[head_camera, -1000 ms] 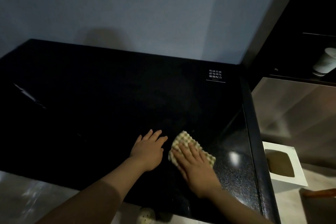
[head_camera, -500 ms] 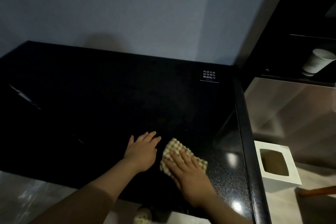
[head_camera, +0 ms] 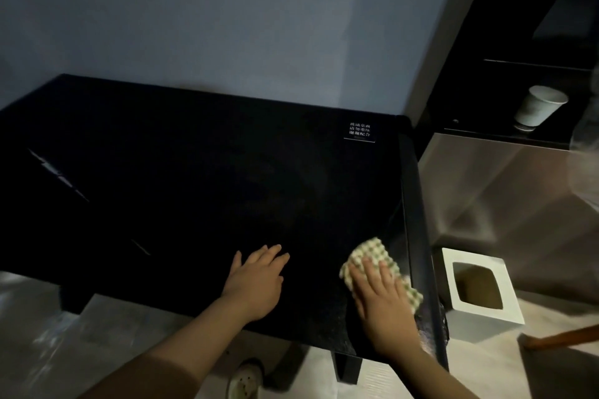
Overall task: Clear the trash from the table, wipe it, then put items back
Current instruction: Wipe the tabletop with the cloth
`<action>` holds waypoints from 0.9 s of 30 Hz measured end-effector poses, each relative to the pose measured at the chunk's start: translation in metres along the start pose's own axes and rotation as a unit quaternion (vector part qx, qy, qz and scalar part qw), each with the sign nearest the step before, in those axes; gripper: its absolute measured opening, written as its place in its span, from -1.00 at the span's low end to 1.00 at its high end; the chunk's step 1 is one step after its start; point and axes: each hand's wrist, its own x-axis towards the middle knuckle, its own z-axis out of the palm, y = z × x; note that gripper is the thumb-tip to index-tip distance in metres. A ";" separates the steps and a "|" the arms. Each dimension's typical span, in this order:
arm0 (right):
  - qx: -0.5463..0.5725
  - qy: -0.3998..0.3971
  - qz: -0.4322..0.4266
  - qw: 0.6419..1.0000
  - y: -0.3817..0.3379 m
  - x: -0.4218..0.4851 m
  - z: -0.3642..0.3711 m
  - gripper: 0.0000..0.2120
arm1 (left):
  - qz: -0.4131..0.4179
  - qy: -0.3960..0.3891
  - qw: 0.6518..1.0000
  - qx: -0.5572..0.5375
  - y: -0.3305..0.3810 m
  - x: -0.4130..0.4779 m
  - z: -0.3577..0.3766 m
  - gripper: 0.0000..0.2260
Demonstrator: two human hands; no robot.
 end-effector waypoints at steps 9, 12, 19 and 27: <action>0.030 0.026 0.025 0.999 0.039 -0.037 0.001 -0.54 | -0.012 0.006 1.000 0.006 0.012 -0.023 0.012 -0.56; 0.039 0.038 0.023 0.998 0.037 -0.044 0.002 -0.43 | -0.009 0.003 1.000 0.012 0.010 -0.029 0.014 -0.56; 0.070 0.007 0.133 0.989 0.000 -0.056 -0.001 -0.36 | 0.033 -0.028 0.999 0.027 -0.011 -0.038 0.011 -0.46; 0.044 0.032 0.005 0.998 -0.108 -0.071 0.035 -0.52 | 0.068 -0.047 0.995 0.057 -0.043 -0.041 0.014 -0.29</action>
